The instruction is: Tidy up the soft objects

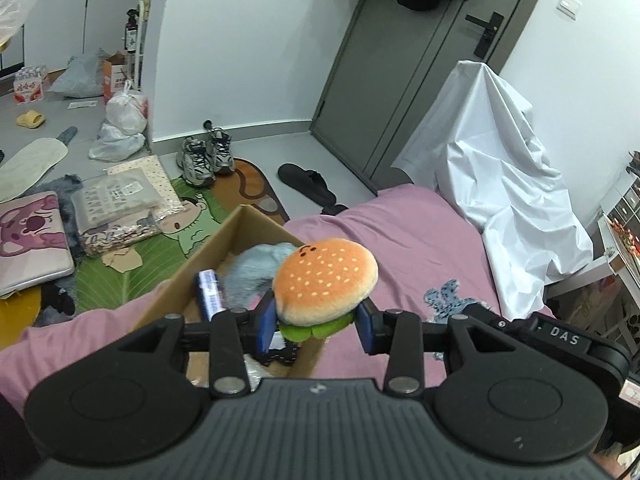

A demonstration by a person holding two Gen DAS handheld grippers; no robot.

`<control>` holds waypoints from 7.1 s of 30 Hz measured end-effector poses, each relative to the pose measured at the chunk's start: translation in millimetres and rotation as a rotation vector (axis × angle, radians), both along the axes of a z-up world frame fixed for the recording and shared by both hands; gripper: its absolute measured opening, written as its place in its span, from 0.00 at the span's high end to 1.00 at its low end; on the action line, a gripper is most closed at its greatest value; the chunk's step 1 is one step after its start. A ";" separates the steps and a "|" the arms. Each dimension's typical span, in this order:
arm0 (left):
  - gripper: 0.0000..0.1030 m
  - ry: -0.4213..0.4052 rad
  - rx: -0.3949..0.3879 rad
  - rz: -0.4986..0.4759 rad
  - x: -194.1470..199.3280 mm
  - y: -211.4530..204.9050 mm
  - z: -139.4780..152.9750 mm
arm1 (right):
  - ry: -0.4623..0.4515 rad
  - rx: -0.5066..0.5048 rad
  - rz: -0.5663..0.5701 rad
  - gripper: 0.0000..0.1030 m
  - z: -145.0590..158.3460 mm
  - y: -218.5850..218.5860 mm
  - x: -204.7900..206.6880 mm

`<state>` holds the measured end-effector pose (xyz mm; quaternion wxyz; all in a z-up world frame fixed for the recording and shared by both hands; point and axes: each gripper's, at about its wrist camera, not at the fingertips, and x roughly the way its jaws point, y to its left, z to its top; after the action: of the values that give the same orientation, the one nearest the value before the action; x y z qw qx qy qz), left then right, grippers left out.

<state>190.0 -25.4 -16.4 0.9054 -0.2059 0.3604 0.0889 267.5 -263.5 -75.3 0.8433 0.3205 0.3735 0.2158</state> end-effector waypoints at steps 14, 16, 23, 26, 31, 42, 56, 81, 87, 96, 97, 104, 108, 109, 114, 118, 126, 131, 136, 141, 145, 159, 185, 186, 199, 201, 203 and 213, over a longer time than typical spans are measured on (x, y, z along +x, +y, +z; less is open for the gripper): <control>0.61 -0.003 -0.007 0.024 -20.1 39.7 6.3 | -0.148 -0.001 0.069 0.81 33.6 41.8 -18.6; 0.61 -0.004 -0.006 0.023 -20.5 44.5 6.3 | -0.169 0.005 0.095 0.81 37.0 50.6 -20.2; 0.61 0.006 -0.026 0.025 -17.5 63.7 -1.5 | -0.223 -0.044 0.132 0.81 51.9 81.4 -19.7; 0.61 0.017 -0.041 0.024 -15.3 71.8 -7.1 | -0.233 -0.053 0.145 0.81 56.6 91.0 -18.0; 0.61 0.048 -0.071 0.022 -8.5 83.6 -20.8 | -0.224 -0.075 0.156 0.81 54.5 103.7 -12.6; 0.61 0.112 -0.124 -0.009 5.6 95.5 -58.8 | -0.173 -0.129 0.146 0.81 32.7 108.3 -5.7; 0.57 0.187 -0.158 -0.017 17.3 101.9 -86.6 | -0.097 -0.206 0.188 0.81 17.3 130.3 4.7; 0.14 0.131 -0.143 0.014 -13.0 115.6 -32.6 | -0.089 -0.306 0.168 0.40 51.1 145.2 -15.0; 0.09 0.122 -0.102 -0.031 -26.6 109.5 -10.2 | -0.091 -0.324 0.153 0.23 59.2 134.2 -26.3; 0.01 0.113 -0.053 -0.082 -55.9 99.7 6.9 | -0.064 -0.373 0.169 0.00 73.7 123.6 -49.1; 0.01 0.111 -0.049 -0.083 -59.4 99.4 9.0 | -0.066 -0.376 0.174 0.00 75.0 122.2 -53.1; 0.01 0.078 -0.014 -0.117 -81.6 92.0 24.7 | -0.050 -0.403 0.234 0.00 71.5 107.7 -83.5; 0.00 0.068 0.006 -0.140 -94.9 84.2 31.1 | -0.027 -0.356 0.211 0.00 75.3 96.7 -96.5; 0.01 0.067 0.010 -0.144 -98.4 83.3 32.4 | -0.037 -0.345 0.205 0.00 78.6 94.8 -101.3; 0.01 0.063 0.033 -0.162 -116.5 77.7 40.8 | -0.073 -0.362 0.190 0.00 87.0 87.2 -120.8; 0.00 0.042 0.052 -0.173 -130.5 73.1 50.1 | -0.069 -0.380 0.167 0.00 83.1 74.5 -131.4; 0.00 0.019 0.071 -0.191 -151.9 60.8 56.2 | -0.086 -0.351 0.153 0.00 81.3 53.6 -156.7; 0.00 0.010 0.088 -0.201 -162.2 52.2 57.5 | -0.098 -0.342 0.143 0.00 75.5 43.8 -165.4; 0.01 0.012 0.096 -0.181 -170.6 48.5 50.6 | -0.178 -0.422 0.154 0.00 74.7 49.5 -176.3; 0.01 0.012 0.102 -0.166 -175.3 44.5 44.2 | -0.191 -0.434 0.142 0.00 72.9 46.5 -179.8; 0.01 0.014 0.114 -0.157 -176.7 41.5 42.1 | -0.192 -0.417 0.144 0.00 70.9 42.2 -182.0; 0.00 0.016 0.116 -0.157 -177.2 39.0 41.0 | -0.198 -0.472 0.129 0.00 61.2 44.0 -181.4; 0.00 0.032 0.135 -0.164 -174.3 48.3 25.1 | -0.187 -0.501 0.108 0.00 52.5 36.9 -176.6; 0.00 0.033 0.136 -0.164 -174.3 48.4 24.4 | -0.188 -0.504 0.110 0.00 52.5 37.5 -176.5; 0.00 0.035 0.148 -0.158 -177.1 48.4 21.4 | -0.215 -0.453 0.148 0.00 54.3 34.8 -181.2; 0.00 0.036 0.148 -0.159 -177.2 48.6 21.0 | -0.215 -0.456 0.149 0.00 54.5 35.9 -181.3; 0.00 0.036 0.150 -0.159 -177.3 48.6 21.0 | -0.214 -0.456 0.151 0.00 54.8 37.2 -181.3; 0.00 0.041 0.150 -0.153 -178.0 52.1 19.8 | -0.212 -0.443 0.155 0.00 53.8 37.0 -181.1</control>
<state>12.1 26.7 3.4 0.9150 -0.1075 0.3855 0.0507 86.4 -226.5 -21.6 0.9084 0.0740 0.3447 0.2248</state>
